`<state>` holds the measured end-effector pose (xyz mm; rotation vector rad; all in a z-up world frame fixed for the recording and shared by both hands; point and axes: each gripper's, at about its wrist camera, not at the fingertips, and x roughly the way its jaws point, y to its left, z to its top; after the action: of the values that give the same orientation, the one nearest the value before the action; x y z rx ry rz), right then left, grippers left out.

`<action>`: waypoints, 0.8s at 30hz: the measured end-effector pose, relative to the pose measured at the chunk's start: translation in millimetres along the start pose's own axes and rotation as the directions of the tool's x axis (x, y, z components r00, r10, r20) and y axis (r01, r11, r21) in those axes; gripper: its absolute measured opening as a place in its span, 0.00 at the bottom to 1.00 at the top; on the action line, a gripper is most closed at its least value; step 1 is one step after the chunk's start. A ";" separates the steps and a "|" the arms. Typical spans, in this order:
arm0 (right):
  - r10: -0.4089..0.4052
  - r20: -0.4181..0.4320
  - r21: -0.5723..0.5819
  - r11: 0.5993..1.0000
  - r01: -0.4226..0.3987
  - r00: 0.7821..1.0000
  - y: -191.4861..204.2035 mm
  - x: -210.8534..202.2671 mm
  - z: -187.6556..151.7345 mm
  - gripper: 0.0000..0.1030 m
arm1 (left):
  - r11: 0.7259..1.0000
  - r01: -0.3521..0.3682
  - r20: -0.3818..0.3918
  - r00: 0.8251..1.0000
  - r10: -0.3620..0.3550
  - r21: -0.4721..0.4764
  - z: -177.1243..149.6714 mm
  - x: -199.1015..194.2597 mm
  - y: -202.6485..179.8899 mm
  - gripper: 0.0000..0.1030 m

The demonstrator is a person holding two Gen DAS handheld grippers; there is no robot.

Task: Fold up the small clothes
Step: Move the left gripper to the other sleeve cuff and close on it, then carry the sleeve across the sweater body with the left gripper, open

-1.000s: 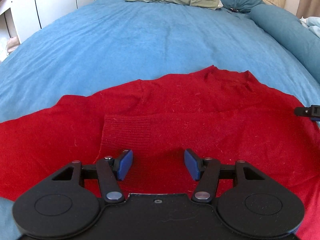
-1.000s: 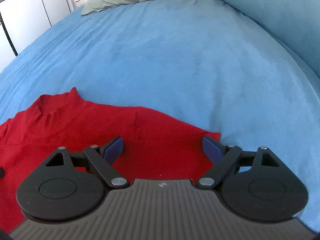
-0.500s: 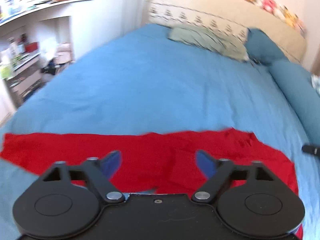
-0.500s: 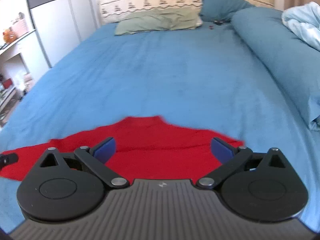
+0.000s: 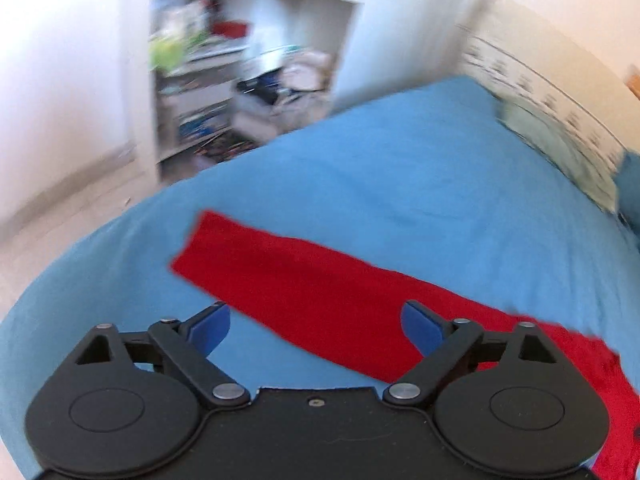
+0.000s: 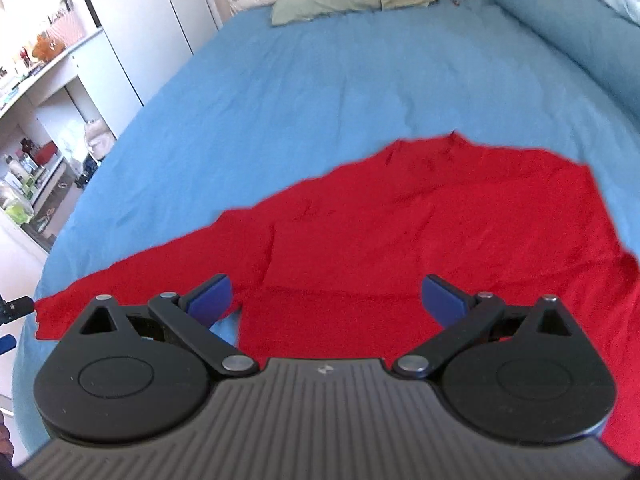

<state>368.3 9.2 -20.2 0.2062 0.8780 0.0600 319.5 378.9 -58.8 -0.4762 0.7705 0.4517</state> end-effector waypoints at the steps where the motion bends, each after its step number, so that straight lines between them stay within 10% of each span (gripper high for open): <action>1: -0.007 -0.004 -0.005 1.000 0.007 1.000 6.3 3.6 -5.4 1.00 | 0.999 -0.005 -0.007 1.000 0.004 -0.032 2.1 8.9 12.5 0.80; 7: -0.018 -0.027 -0.030 0.999 0.017 0.999 36.3 23.9 -27.3 1.00 | 0.986 -0.025 -0.067 0.998 0.014 -0.167 0.0 57.7 54.0 0.49; 15: -0.018 -0.029 -0.035 0.999 0.017 0.999 40.3 44.9 -31.3 1.00 | 0.971 -0.026 -0.024 0.999 0.022 -0.237 0.6 73.9 62.1 0.36; 18: -0.017 -0.028 -0.028 0.999 0.016 0.999 36.1 50.8 -31.1 1.00 | 0.970 -0.060 -0.012 0.998 0.058 -0.234 1.2 78.8 60.4 0.10; 24: -0.007 -0.006 -0.016 1.000 0.007 1.000 15.8 50.5 -30.6 1.00 | 0.976 -0.088 0.039 0.994 0.098 -0.199 6.9 67.6 43.2 0.04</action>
<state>377.5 36.3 -74.3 0.1877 0.8844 0.0614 342.5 431.6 -115.1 -0.6130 0.7058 0.6284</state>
